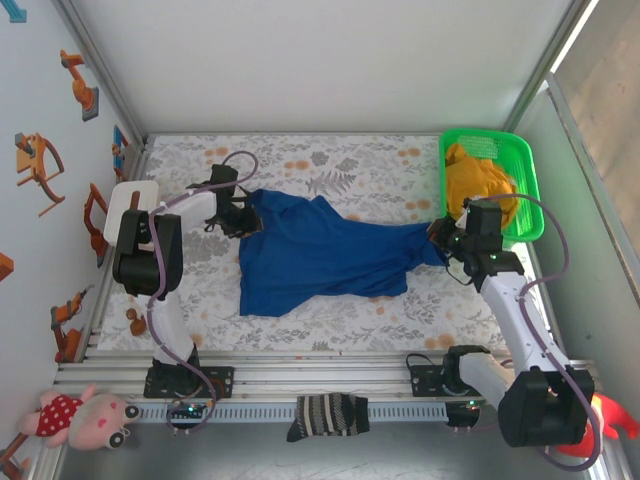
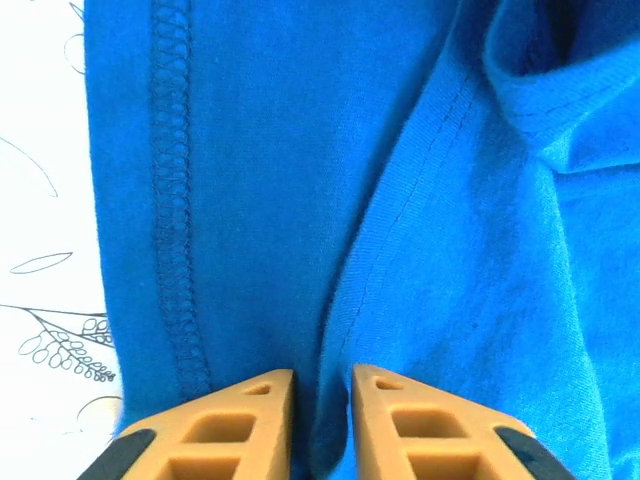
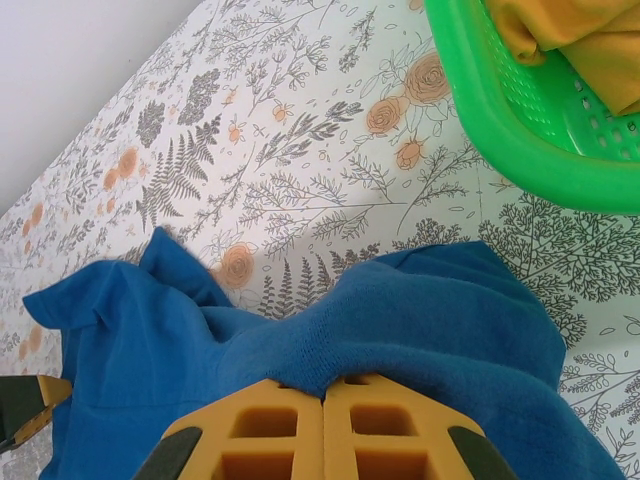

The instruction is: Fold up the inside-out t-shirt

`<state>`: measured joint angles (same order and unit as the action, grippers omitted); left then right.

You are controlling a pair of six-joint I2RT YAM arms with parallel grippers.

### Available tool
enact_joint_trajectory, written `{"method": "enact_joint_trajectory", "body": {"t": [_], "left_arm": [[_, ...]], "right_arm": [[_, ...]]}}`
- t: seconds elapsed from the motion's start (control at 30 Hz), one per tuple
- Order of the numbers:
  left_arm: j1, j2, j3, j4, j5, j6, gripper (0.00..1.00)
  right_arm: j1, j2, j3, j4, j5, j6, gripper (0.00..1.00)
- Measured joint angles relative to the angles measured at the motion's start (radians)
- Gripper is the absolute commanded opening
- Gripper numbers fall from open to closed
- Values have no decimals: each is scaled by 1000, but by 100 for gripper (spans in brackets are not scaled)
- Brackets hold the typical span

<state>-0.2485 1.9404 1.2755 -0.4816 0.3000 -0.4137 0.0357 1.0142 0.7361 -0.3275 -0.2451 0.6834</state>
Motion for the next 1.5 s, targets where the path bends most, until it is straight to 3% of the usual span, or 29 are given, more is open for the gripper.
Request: {"method": "enact_joint_trajectory", "body": {"t": [0.2, 0.3, 0.4, 1.0, 1.1, 1.2, 1.5], "left_arm": [[0, -2, 0, 2, -1, 0, 15], [0, -6, 0, 3, -1, 1, 29], [0, -6, 1, 3, 3, 0, 35], [-26, -17, 2, 3, 14, 0, 32], [-31, -27, 2, 3, -3, 0, 34], [-44, -46, 2, 0, -46, 8, 42], [-68, -58, 2, -16, -103, 31, 43]], "right_arm": [[0, 0, 0, 0, 0, 0, 0], [0, 0, 0, 0, 0, 0, 0], [0, 0, 0, 0, 0, 0, 0], [0, 0, 0, 0, 0, 0, 0], [0, 0, 0, 0, 0, 0, 0], [0, 0, 0, 0, 0, 0, 0], [0, 0, 2, 0, 0, 0, 0]]}}
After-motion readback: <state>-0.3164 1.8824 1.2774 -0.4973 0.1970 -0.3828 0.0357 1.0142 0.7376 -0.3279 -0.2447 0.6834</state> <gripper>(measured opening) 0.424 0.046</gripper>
